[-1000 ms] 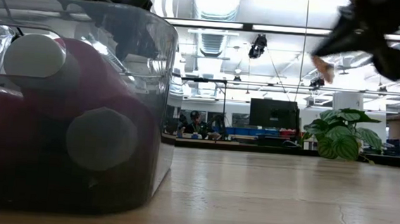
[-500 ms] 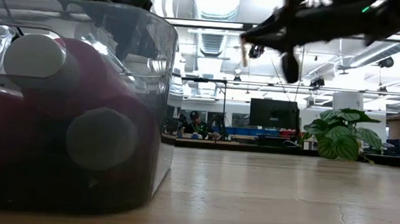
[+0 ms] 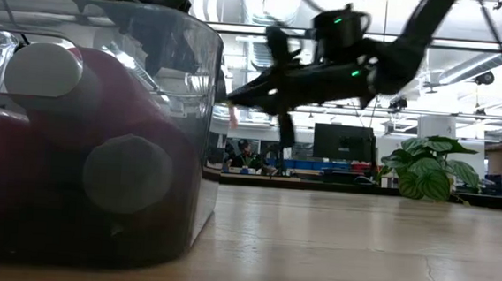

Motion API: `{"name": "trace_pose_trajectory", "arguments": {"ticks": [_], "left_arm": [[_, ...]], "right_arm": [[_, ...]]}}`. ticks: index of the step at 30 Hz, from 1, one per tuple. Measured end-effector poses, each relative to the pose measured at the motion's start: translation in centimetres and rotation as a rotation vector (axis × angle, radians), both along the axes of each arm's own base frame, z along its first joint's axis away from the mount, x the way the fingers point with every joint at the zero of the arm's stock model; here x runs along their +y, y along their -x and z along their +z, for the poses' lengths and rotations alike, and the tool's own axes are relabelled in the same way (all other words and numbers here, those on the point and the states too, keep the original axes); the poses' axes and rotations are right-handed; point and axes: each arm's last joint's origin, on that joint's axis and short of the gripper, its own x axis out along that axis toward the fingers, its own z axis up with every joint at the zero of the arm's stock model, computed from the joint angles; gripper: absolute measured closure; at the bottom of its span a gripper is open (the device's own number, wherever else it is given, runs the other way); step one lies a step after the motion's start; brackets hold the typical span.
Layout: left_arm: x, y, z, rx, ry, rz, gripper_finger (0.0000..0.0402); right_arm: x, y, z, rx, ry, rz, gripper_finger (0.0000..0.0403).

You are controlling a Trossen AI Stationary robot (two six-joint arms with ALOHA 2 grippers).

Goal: Pick & Place Paint Supplies
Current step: Put the yellow scissors into the black bin

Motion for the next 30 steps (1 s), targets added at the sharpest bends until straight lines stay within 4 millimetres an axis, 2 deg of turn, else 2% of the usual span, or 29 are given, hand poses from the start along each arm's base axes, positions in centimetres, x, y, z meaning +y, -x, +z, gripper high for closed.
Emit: {"name": "trace_pose_trajectory", "arguments": {"ticks": [6,15,22,30], "left_arm": [[0.0,0.0,0.0,0.0,0.0,0.0,0.0336],[0.0,0.0,0.0,0.0,0.0,0.0,0.0336],[0.0,0.0,0.0,0.002,0.001,0.0,0.0336],[0.0,0.0,0.0,0.002,0.001,0.0,0.0336]], "right_arm": [[-0.7,-4.1,-2.0,0.012,0.0,0.03,0.0392],[-1.5,-9.0,-5.1,0.01,-0.058,0.053,0.0392],[-1.8,-10.6,-6.8,0.027,-0.1,0.09,0.0392],[-1.9,-10.7,-6.9,0.112,-0.098,0.091,0.0392]]}}
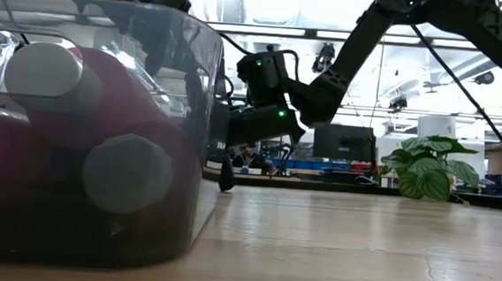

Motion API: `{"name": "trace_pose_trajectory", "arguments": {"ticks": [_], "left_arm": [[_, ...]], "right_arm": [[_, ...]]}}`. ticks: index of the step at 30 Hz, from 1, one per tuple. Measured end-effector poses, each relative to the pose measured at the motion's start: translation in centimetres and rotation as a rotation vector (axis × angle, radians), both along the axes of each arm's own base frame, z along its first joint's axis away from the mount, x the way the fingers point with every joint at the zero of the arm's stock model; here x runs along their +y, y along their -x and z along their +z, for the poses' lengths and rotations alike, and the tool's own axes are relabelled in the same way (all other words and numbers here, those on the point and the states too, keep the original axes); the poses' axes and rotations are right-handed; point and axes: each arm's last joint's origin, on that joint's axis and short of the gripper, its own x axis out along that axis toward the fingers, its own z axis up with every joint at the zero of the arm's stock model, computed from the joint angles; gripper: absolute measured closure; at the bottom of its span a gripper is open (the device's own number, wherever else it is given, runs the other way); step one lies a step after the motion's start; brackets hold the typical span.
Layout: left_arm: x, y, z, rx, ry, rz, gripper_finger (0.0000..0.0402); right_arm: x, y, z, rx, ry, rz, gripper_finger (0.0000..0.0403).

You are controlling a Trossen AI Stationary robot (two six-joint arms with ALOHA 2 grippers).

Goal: Pick & Place Paint Supplies
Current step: Put the yellow scissors into the black bin

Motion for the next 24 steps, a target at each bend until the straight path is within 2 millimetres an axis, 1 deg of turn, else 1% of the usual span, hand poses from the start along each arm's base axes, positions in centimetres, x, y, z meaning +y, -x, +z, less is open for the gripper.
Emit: {"name": "trace_pose_trajectory", "arguments": {"ticks": [5,7,11,14,24], "left_arm": [[0.01,0.0,0.0,0.0,0.002,0.002,0.0336],[0.0,0.0,0.0,-0.001,0.002,0.001,0.0336],[0.0,0.0,0.0,-0.001,0.002,0.001,0.0336],[0.0,0.0,0.0,0.0,0.002,0.001,0.0336],[0.0,0.0,0.0,0.0,0.002,0.001,0.0336]], "right_arm": [[-0.04,0.06,0.02,0.016,0.004,0.001,0.0386],[-0.06,0.06,0.04,0.016,-0.005,-0.003,0.0371],[-0.18,0.09,0.04,0.016,-0.015,-0.01,0.0329],[-0.29,0.11,0.04,0.016,-0.029,-0.016,0.031],[-0.28,0.18,0.33,0.012,-0.037,-0.006,0.0308]]}}
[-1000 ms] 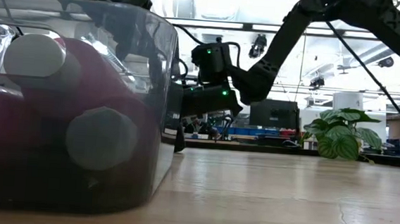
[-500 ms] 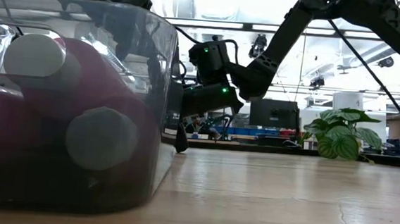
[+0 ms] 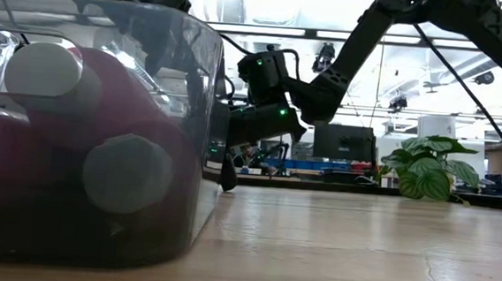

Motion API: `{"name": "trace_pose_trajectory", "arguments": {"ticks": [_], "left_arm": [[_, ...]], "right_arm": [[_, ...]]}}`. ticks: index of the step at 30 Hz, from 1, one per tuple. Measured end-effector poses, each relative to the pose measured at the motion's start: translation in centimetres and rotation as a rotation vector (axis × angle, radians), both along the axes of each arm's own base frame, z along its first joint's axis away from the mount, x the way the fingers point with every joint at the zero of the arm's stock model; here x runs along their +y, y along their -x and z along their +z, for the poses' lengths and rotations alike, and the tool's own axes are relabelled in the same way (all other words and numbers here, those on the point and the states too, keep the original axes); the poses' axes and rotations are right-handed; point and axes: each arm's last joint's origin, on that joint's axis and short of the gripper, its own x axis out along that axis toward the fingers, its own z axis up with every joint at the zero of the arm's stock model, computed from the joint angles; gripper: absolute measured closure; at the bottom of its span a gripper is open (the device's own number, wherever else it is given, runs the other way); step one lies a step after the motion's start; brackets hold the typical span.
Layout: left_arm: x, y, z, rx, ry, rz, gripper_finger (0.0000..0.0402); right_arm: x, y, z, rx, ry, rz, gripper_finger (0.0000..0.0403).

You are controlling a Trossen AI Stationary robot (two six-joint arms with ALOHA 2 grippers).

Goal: Pick & Place Paint Supplies
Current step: Put the yellow scissors into the black bin

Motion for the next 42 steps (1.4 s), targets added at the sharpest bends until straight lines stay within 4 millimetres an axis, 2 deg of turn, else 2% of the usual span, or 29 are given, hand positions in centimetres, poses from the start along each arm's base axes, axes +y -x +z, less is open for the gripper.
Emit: {"name": "trace_pose_trajectory", "arguments": {"ticks": [3,8,15,21,29,35,42], "left_arm": [[0.0,0.0,0.0,0.0,0.0,0.0,0.0336],[0.0,0.0,0.0,0.0,-0.002,-0.001,0.0336],[0.0,0.0,0.0,0.001,-0.002,-0.001,0.0336],[0.0,0.0,0.0,0.002,-0.002,-0.001,0.0336],[0.0,0.0,-0.1,0.009,0.0,-0.001,0.0336],[0.0,0.1,-0.2,0.027,0.006,-0.001,0.0336],[0.0,0.1,-0.2,0.027,0.006,-0.001,0.0336]], "right_arm": [[0.0,0.2,0.7,-0.006,0.018,0.005,0.0308],[0.1,0.9,3.1,-0.055,0.069,0.01,0.0308],[0.9,4.2,5.0,-0.04,0.219,-0.021,0.0308],[3.4,9.0,7.0,-0.014,0.38,-0.08,0.0308],[7.5,16.7,9.8,-0.034,0.528,-0.203,0.0308],[9.5,22.5,9.9,-0.07,0.582,-0.208,0.0308],[10.2,28.1,8.6,-0.133,0.621,-0.153,0.0308]]}}
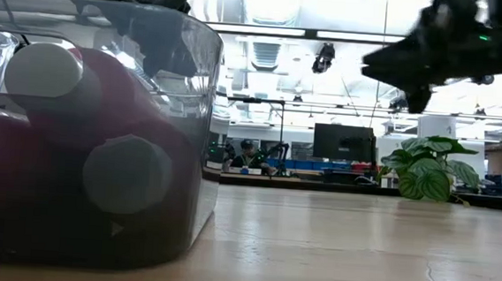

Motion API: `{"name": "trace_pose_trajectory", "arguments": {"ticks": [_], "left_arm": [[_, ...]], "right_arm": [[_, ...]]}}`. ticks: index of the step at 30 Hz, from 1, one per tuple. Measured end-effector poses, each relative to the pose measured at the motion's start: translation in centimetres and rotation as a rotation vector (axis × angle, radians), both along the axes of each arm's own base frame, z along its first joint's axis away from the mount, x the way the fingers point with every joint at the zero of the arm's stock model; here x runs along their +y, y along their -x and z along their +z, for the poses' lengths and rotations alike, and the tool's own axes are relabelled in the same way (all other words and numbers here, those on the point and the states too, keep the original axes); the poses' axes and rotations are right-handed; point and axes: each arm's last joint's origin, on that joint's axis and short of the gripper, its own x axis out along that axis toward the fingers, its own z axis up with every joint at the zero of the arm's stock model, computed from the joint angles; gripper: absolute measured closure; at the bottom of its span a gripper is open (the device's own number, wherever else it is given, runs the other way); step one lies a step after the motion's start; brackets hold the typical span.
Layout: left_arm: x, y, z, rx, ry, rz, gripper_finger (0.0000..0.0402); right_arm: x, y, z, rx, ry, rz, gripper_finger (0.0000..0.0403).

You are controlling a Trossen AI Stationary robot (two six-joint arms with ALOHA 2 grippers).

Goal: Pick & Place Paint Supplies
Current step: Put the yellow scissors into the black bin

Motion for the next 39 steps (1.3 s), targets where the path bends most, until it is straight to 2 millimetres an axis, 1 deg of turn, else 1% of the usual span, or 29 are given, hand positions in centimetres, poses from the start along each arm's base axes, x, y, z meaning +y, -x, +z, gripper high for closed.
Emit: {"name": "trace_pose_trajectory", "arguments": {"ticks": [5,10,19,24,29,35,39], "left_arm": [[0.0,0.0,0.0,0.0,0.0,0.0,0.0336],[0.0,0.0,0.0,0.0,0.0,0.0,0.0336],[0.0,0.0,0.0,-0.001,0.002,0.001,0.0336],[0.0,0.0,0.0,0.0,0.002,0.001,0.0336],[0.0,0.0,0.0,-0.001,0.002,0.001,0.0336],[0.0,0.0,0.0,0.0,0.001,0.001,0.0336],[0.0,0.0,0.0,0.0,0.0,-0.001,0.0336]], "right_arm": [[0.0,3.0,-0.8,-0.047,0.085,0.031,0.0308],[-0.3,5.0,-1.8,-0.111,0.091,0.041,0.0308],[-0.4,6.4,-2.0,-0.051,0.163,0.097,0.0308],[-0.5,7.2,-2.3,-0.015,0.15,0.111,0.0308],[-0.5,8.1,-2.6,-0.003,0.142,0.162,0.0308],[-0.6,8.9,-1.8,-0.081,0.21,0.18,0.0308],[-0.6,8.9,-1.8,-0.084,0.235,0.177,0.0308]]}}
